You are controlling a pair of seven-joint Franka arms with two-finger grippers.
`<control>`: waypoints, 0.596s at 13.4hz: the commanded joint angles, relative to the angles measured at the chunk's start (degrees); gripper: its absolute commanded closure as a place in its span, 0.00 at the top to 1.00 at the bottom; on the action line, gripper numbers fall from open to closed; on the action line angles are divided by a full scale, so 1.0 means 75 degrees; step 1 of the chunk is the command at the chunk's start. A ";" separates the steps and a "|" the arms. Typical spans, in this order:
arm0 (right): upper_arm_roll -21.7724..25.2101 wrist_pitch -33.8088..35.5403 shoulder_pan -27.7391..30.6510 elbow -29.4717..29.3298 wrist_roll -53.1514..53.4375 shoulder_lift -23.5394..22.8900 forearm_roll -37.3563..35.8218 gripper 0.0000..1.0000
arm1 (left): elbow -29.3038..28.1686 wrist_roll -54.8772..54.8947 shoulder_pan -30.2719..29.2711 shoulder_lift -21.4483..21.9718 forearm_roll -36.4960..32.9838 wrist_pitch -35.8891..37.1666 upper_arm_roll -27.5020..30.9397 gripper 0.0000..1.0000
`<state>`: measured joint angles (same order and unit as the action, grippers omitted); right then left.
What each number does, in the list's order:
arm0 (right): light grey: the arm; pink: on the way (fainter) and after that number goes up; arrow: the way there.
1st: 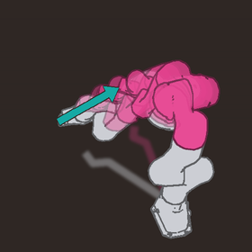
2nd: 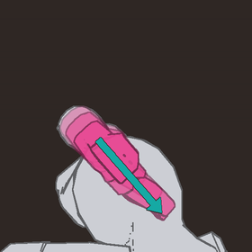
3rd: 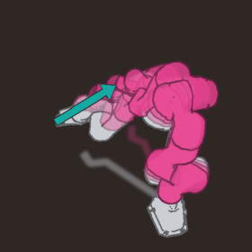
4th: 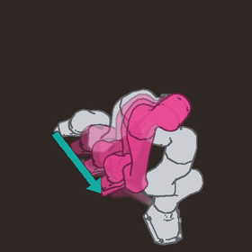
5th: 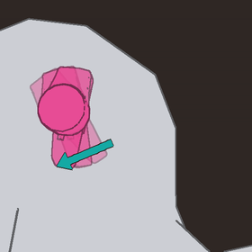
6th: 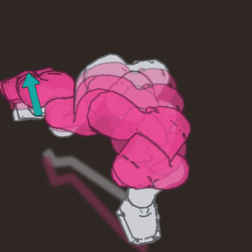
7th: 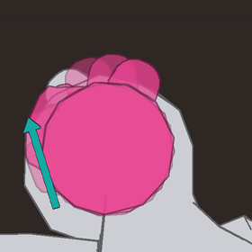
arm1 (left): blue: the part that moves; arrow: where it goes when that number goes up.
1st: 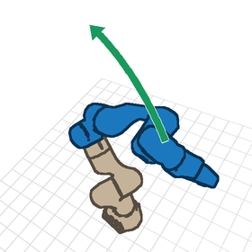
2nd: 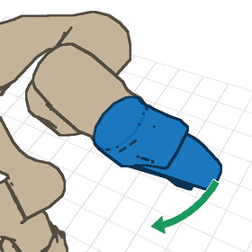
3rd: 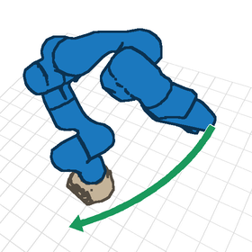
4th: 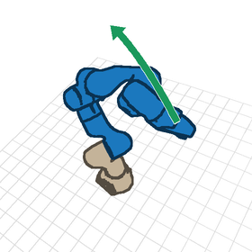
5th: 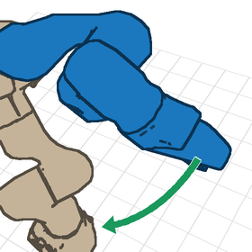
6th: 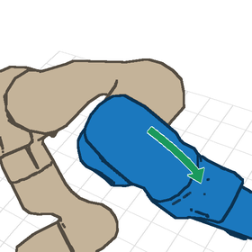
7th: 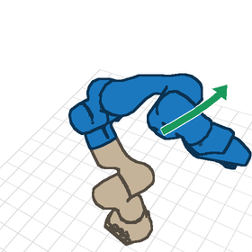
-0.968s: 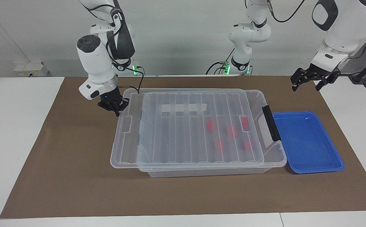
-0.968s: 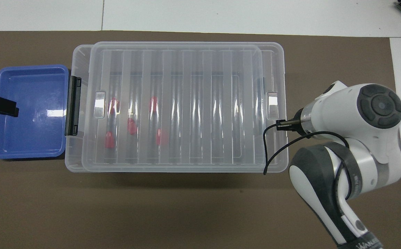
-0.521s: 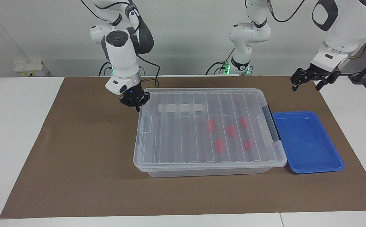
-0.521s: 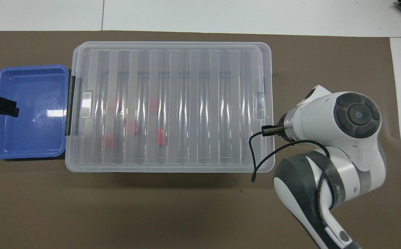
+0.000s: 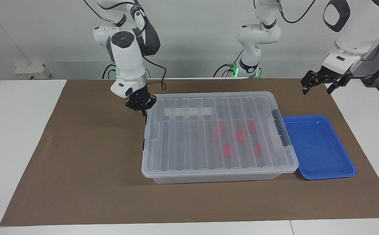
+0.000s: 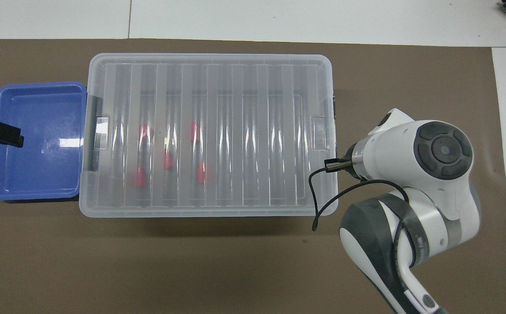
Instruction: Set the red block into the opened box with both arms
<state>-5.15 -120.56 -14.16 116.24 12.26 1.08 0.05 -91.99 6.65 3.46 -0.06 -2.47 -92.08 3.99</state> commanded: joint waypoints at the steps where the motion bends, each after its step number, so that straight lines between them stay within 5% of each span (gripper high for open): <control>1: 0.0018 0.0019 0.0118 0.0099 0.0286 0.0300 0.0169 0.00 | -0.0004 0.0016 0.0007 0.0101 0.0072 0.0136 0.0042 1.00; 2: 0.0076 0.0217 0.0153 0.0111 0.0508 0.0417 0.0169 0.33 | -0.0004 0.0016 0.0007 0.0101 0.0072 0.0136 0.0042 1.00; 3: 0.0077 0.0486 0.0374 0.0099 0.0615 0.0558 0.0169 0.90 | -0.0004 0.0016 0.0007 0.0101 0.0072 0.0136 0.0042 1.00; 4: 0.0077 0.0617 0.0539 0.0099 0.0616 0.0663 0.0169 1.00 | -0.0004 0.0016 0.0007 0.0101 0.0072 0.0136 0.0042 1.00; 8: 0.0089 0.1436 0.1160 -0.0508 0.0592 0.0793 0.0157 1.00 | -0.0004 0.0016 0.0007 0.0101 0.0072 0.0136 0.0042 1.00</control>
<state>-4.05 -112.85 -7.14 114.95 16.36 6.62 0.09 -91.99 6.65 3.46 -0.06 -2.47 -92.08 3.99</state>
